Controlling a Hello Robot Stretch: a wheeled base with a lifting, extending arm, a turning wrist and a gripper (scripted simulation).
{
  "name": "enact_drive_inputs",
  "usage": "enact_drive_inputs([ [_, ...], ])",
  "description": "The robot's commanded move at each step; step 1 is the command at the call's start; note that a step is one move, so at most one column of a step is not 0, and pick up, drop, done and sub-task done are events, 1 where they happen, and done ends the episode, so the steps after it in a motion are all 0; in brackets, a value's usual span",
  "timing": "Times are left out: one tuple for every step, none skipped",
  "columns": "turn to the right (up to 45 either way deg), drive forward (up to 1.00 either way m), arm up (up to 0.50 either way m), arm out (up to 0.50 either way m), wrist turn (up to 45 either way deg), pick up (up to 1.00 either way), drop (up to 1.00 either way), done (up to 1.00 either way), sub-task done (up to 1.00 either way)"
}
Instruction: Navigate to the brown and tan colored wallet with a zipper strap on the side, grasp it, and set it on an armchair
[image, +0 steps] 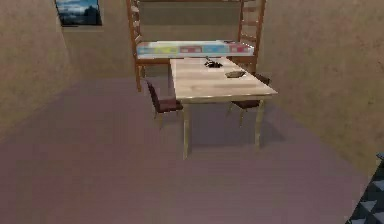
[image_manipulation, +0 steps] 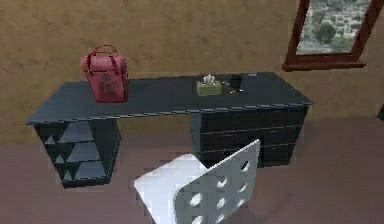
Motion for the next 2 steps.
enact_drive_inputs([
  [45.0,0.00,0.00,0.00,0.0,0.00,0.00,0.00,0.00],
  [18.0,0.00,0.00,0.00,0.0,0.00,0.00,0.00,0.00],
])
